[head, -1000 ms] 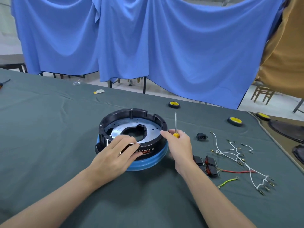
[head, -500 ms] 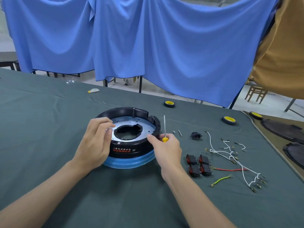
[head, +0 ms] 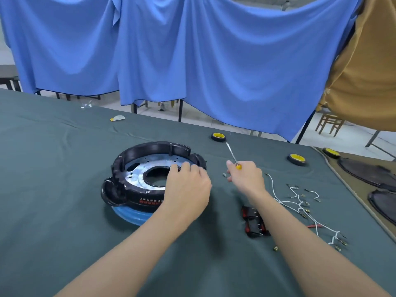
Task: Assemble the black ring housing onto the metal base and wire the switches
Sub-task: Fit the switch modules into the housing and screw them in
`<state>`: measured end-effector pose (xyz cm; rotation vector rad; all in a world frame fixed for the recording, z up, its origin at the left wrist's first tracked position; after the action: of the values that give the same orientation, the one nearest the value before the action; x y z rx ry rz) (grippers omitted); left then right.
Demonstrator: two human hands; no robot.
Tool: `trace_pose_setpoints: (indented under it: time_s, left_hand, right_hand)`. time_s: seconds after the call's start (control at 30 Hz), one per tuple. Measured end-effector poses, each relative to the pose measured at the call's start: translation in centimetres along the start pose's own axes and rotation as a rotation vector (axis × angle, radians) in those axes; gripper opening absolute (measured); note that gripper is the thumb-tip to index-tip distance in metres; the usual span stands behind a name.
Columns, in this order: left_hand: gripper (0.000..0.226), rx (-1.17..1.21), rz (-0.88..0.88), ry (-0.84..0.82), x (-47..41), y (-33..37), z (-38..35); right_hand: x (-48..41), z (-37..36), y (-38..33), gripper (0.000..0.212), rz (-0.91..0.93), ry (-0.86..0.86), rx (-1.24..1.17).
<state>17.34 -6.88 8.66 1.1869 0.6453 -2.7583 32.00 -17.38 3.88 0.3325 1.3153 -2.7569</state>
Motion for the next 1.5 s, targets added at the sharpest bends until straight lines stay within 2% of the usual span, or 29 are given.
trace_pose_setpoints:
  time_s: [0.17,0.27,0.4,0.53,0.6,0.7,0.8,0.87,1.07,1.27,1.37,1.5]
  left_hand:
    - [0.050,-0.015,-0.084,0.138,0.8,-0.3,-0.9]
    - [0.043,0.004,-0.107,0.242,1.2,-1.9,-0.4]
    - [0.032,-0.012,-0.089,0.370,2.6,-2.7,0.1]
    - [0.028,-0.004,-0.025,0.424,3.1,-2.7,0.1]
    - [0.028,-0.002,-0.022,0.436,3.1,-2.8,0.2]
    - [0.028,0.009,-0.019,0.448,3.2,-2.9,0.3]
    - [0.028,0.020,-0.013,0.455,3.2,-3.0,0.3]
    - [0.027,0.027,-0.010,0.457,3.2,-3.1,0.3]
    - [0.027,0.034,-0.001,0.450,3.3,-3.1,0.3]
    - [0.026,0.024,0.011,0.441,3.2,-3.1,0.3]
    - [0.026,0.030,0.011,0.447,3.2,-3.1,0.3]
    - [0.026,0.032,0.012,0.448,3.2,-3.1,0.3]
  right_hand:
    - [-1.2,-2.4,-0.9,0.034,0.177,-0.035,0.273]
    - [-1.7,-2.7,-1.2,0.021,0.251,-0.007,0.400]
    - [-1.8,-3.7,-0.8,0.015,0.277,-0.024,0.519]
    - [-1.4,-3.9,-1.3,0.013,0.284,-0.024,0.537]
    - [-1.3,-3.3,-1.6,0.014,0.238,-0.030,0.453]
    - [-0.1,-2.2,-2.7,0.011,0.175,-0.057,0.061]
    - [2.4,-1.8,-4.7,0.011,0.149,-0.174,-0.345]
    - [3.7,-1.8,-5.8,0.009,0.169,-0.199,-0.464]
    - [4.5,-2.3,-5.3,0.012,0.120,-0.038,-0.612]
    - [4.8,-3.5,-5.2,0.011,0.122,-0.036,-0.690]
    - [4.9,-3.4,-5.6,0.011,0.191,-0.021,-0.596]
    - [5.1,-2.3,-6.9,0.013,0.386,0.051,-0.414]
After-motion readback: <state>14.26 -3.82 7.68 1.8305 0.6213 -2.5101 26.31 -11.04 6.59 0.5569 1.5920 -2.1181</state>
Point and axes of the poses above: each hand's wrist, its own x-axis away from the middle knuckle, its own z-axis out of the back of the hand, y = z × x, the point moved 10 cm from there along -x, towards the middle knuckle, and after that the axes turned 10 degrees about y, right-handed, at the moved point
